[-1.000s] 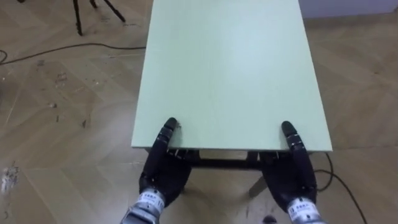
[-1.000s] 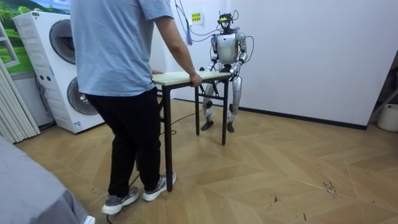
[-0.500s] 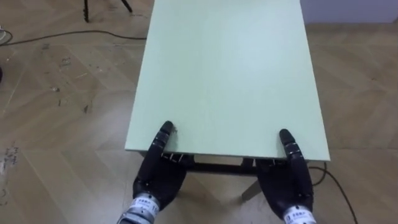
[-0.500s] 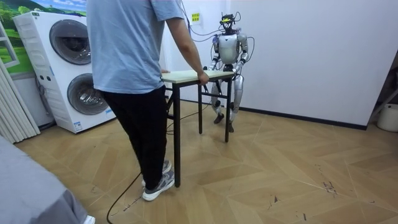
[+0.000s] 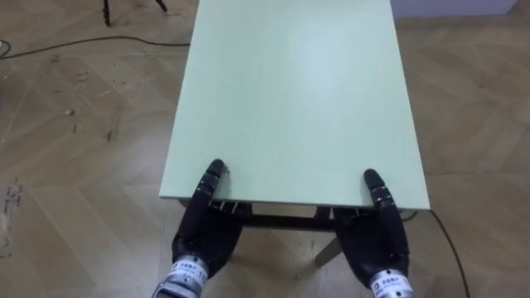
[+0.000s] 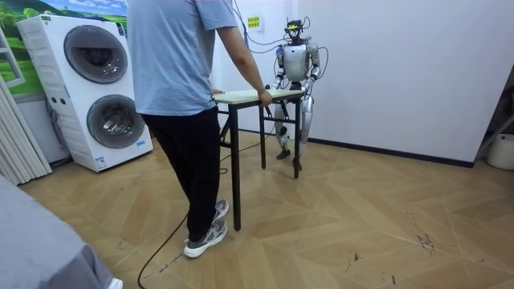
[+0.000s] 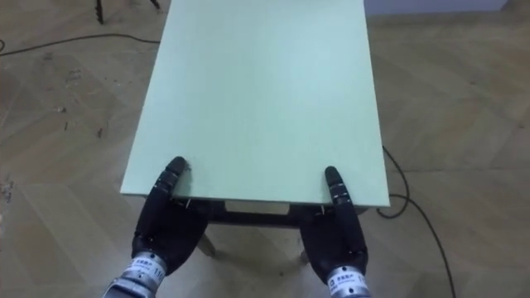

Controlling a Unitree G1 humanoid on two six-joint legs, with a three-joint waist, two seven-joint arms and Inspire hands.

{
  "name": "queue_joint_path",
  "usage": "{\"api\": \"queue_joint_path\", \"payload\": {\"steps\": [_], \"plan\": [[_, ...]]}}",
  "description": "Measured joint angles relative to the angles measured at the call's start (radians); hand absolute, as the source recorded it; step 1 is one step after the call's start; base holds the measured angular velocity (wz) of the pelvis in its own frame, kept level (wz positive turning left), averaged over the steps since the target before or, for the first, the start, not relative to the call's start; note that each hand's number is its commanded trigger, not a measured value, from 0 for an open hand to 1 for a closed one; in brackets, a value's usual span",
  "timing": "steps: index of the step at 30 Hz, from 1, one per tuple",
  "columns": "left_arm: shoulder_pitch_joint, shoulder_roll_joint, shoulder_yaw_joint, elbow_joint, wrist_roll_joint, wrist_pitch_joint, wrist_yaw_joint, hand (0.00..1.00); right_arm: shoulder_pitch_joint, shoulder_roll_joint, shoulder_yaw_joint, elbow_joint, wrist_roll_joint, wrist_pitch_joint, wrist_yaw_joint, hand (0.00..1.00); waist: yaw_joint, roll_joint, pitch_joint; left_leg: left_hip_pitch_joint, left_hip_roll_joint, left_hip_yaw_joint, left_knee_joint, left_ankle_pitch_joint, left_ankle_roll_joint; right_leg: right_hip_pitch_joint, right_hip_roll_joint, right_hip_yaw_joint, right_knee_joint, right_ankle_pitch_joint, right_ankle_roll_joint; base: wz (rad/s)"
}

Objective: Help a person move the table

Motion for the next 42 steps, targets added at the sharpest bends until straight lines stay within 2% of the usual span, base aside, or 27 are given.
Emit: {"api": "queue_joint_path", "payload": {"steps": [1,2,3,4,6,7,8,9,11,13,14,16,18,20,22,24,27,28,30,31,33,35,37,39,40,41,42], "plan": [[0.005,-0.001,0.0,0.0,0.004,0.0,0.0,1.0,0.0,0.003,0.002,0.005,0.0,0.0,0.0,1.0,0.005,-0.002,-0.0007,-0.003,-0.003,-0.021,-0.01,0.017,-0.026,0.0,0.004,-0.003,-0.009,0.009,-0.01,-0.05],[0.007,0.0,0.008,0.0,0.006,0.001,0.0,1.0,0.0,0.004,0.006,0.007,-0.002,-0.003,0.001,1.0,0.011,-0.007,-0.0005,-0.006,-0.005,-0.051,-0.035,0.053,-0.095,-0.005,-0.003,-0.02,-0.03,0.028,-0.033,-0.09],[0.008,-0.001,0.009,0.0,0.006,0.001,-0.002,1.0,-0.001,0.003,0.012,0.006,-0.002,-0.012,0.002,1.0,0.023,-0.011,0.0009,-0.019,0.007,-0.099,0.003,0.062,-0.143,-0.018,-0.004,-0.031,-0.037,0.043,-0.052,-0.15],[0.012,-0.003,0.01,0.0,0.006,0.001,-0.003,1.0,0.0,0.003,0.016,0.006,-0.002,-0.018,0.002,1.0,0.032,-0.01,0.0008,-0.02,0.018,-0.126,0.046,0.051,-0.145,-0.02,-0.002,-0.041,-0.038,0.048,-0.061,-0.27],[0.02,-0.007,0.017,0.0,0.006,0.001,-0.008,1.0,0.0,0.002,0.033,0.007,-0.002,-0.033,0.001,1.0,0.041,-0.002,-0.0026,-0.012,0.068,-0.238,0.233,-0.013,-0.155,-0.022,0.025,-0.068,-0.037,0.058,-0.089,-0.08],[0.02,-0.009,0.02,0.0,0.011,0.001,-0.008,1.0,0.0,0.003,0.034,0.007,-0.002,-0.035,0.001,1.0,0.037,-0.001,-0.0026,-0.001,0.076,-0.267,0.265,-0.025,-0.157,-0.025,0.028,-0.078,-0.035,0.059,-0.094,0.29],[0.021,-0.012,0.019,0.0,0.017,0.001,-0.012,1.0,0.0,0.003,0.033,0.007,-0.002,-0.037,0.001,1.0,0.025,0.0,-0.0027,0.037,0.087,-0.324,0.302,-0.036,-0.169,-0.032,0.031,-0.095,-0.032,0.061,-0.1,0.39],[0.021,-0.012,0.017,0.0,0.019,0.002,-0.014,1.0,0.001,0.002,0.032,0.007,-0.002,-0.04,0.002,1.0,0.016,0.001,-0.002,0.098,0.107,-0.353,0.3,-0.038,-0.172,-0.039,0.034,-0.105,-0.032,0.064,-0.105,0.33],[0.021,-0.012,0.017,0.0,0.02,0.002,-0.014,1.0,0.0,-0.002,0.032,0.007,-0.002,-0.04,0.002,1.0,-0.003,0.012,-0.0014,0.213,0.133,-0.359,0.246,-0.037,-0.174,-0.05,0.037,-0.121,-0.027,0.069,-0.105,0.27],[0.017,-0.011,0.017,0.0,0.025,0.002,-0.014,1.0,-0.001,0.001,0.032,0.007,-0.002,-0.042,0.001,1.0,-0.032,0.029,0.0003,0.32,0.136,-0.374,0.127,-0.08,-0.227,-0.059,0.035,-0.149,-0.018,0.074,-0.1,0.39],[0.011,-0.01,0.019,0.0,0.029,0.002,-0.014,1.0,-0.003,0.004,0.03,0.007,-0.002,-0.043,0.001,1.0,-0.052,0.034,0.0021,0.347,0.125,-0.372,0.037,-0.118,-0.243,-0.07,0.025,-0.167,-0.017,0.084,-0.093,0.46],[0.01,-0.009,0.019,-0.002,0.029,0.001,-0.014,1.0,-0.003,0.003,0.026,0.003,-0.002,-0.038,0.003,1.0,-0.087,0.037,0.0014,0.361,0.105,-0.332,-0.07,-0.128,-0.244,-0.084,-0.001,-0.185,-0.029,0.112,-0.078,0.47],[-0.003,-0.01,0.01,-0.004,0.029,0.001,-0.015,1.0,-0.01,-0.002,0.007,-0.003,-0.003,-0.029,0.01,1.0,-0.11,0.05,0.0009,0.362,0.075,-0.269,-0.166,-0.134,-0.237,-0.121,-0.038,-0.192,-0.045,0.158,-0.062,0.29],[-0.017,-0.01,0.007,-0.001,0.03,0.001,-0.012,1.0,-0.015,-0.001,-0.002,-0.003,-0.003,-0.024,0.012,1.0,-0.111,0.055,0.0011,0.35,0.056,-0.229,-0.186,-0.156,-0.22,-0.149,-0.063,-0.185,-0.04,0.187,-0.052,0.04],[-0.035,-0.018,0.004,0.018,0.034,0.001,-0.012,1.0,-0.016,0.001,-0.018,-0.003,-0.009,-0.011,0.012,1.0,-0.111,0.055,0.0012,0.342,0.022,-0.202,-0.2,-0.174,-0.215,-0.176,-0.093,-0.152,-0.037,0.214,-0.028,0.0],[-0.045,-0.022,-0.007,0.037,0.034,0.001,-0.012,1.0,-0.014,0.005,-0.046,0.004,-0.039,0.005,0.014,1.0,-0.112,0.052,0.0026,0.333,-0.04,-0.181,-0.198,-0.182,-0.177,-0.201,-0.139,-0.129,-0.038,0.261,0.002,-0.06],[-0.038,-0.032,-0.014,0.053,0.035,0.001,-0.012,1.0,0.003,0.016,-0.065,0.02,-0.057,0.019,0.033,1.0,-0.109,0.049,0.0039,0.332,-0.094,-0.166,-0.186,-0.185,-0.132,-0.203,-0.18,-0.102,-0.058,0.326,0.03,-0.09],[-0.037,-0.03,-0.014,0.056,0.034,0.001,-0.013,1.0,0.002,0.016,-0.064,0.022,-0.059,0.025,0.035,1.0,-0.108,0.046,0.0058,0.328,-0.101,-0.162,-0.177,-0.187,-0.127,-0.203,-0.186,-0.098,-0.064,0.34,0.034,-0.12],[-0.033,-0.029,-0.013,0.058,0.033,0.001,-0.013,1.0,0.004,0.017,-0.065,0.029,-0.06,0.04,0.038,1.0,-0.109,0.046,0.0056,0.292,-0.105,-0.154,-0.117,-0.208,-0.091,-0.202,-0.188,-0.08,-0.099,0.391,0.046,-0.06],[-0.033,-0.028,-0.013,0.058,0.033,0.001,-0.013,1.0,0.005,0.018,-0.065,0.029,-0.06,0.041,0.038,1.0,-0.111,0.047,0.0054,0.28,-0.104,-0.154,-0.101,-0.211,-0.085,-0.202,-0.189,-0.08,-0.111,0.407,0.048,0.0],[-0.035,-0.03,-0.013,0.065,0.032,0.001,-0.013,1.0,0.008,0.017,-0.067,0.029,-0.059,0.045,0.038,1.0,-0.113,0.047,0.0053,0.24,-0.096,-0.153,-0.048,-0.227,-0.057,-0.202,-0.191,-0.077,-0.145,0.464,0.056,0.05],[-0.033,-0.03,-0.014,0.07,0.026,0.009,-0.01,1.0,0.016,0.017,-0.069,0.028,-0.066,0.044,0.038,1.0,-0.119,0.047,0.0049,0.222,-0.102,-0.158,-0.019,-0.234,-0.04,-0.201,-0.203,-0.071,-0.143,0.48,0.061,0.15],[-0.032,-0.03,-0.014,0.071,0.025,0.019,-0.006,1.0,0.023,0.018,-0.076,0.028,-0.067,0.042,0.037,1.0,-0.118,0.053,0.0064,0.211,-0.095,-0.159,-0.002,-0.236,-0.03,-0.201,-0.203,-0.057,-0.087,0.451,0.069,0.16],[-0.031,-0.03,-0.015,0.071,0.026,0.024,0.001,1.0,0.03,0.015,-0.065,0.028,-0.054,0.03,0.033,1.0,-0.114,0.057,0.0078,0.208,-0.088,-0.173,0.001,-0.232,-0.03,-0.179,-0.195,-0.049,0.03,0.34,0.067,0.18],[-0.031,-0.03,-0.015,0.071,0.027,0.024,0.001,1.0,0.032,0.015,-0.064,0.028,-0.049,0.022,0.033,1.0,-0.114,0.057,0.0078,0.206,-0.088,-0.181,0.002,-0.23,-0.031,-0.172,-0.193,-0.048,0.053,0.314,0.068,0.23],[-0.029,-0.029,-0.015,0.07,0.029,0.024,0.002,1.0,0.036,0.015,-0.051,0.027,-0.045,0.007,0.033,1.0,-0.114,0.057,0.0076,0.201,-0.089,-0.19,0.002,-0.226,-0.034,-0.159,-0.184,-0.045,0.077,0.269,0.065,0.21],[-0.028,-0.027,-0.015,0.07,0.031,0.024,0.002,1.0,0.037,0.014,-0.039,0.027,-0.045,-0.006,0.033,1.0,-0.114,0.056,0.0072,0.195,-0.093,-0.198,0.002,-0.222,-0.038,-0.15,-0.179,-0.044,0.068,0.252,0.069,0.18]]}}
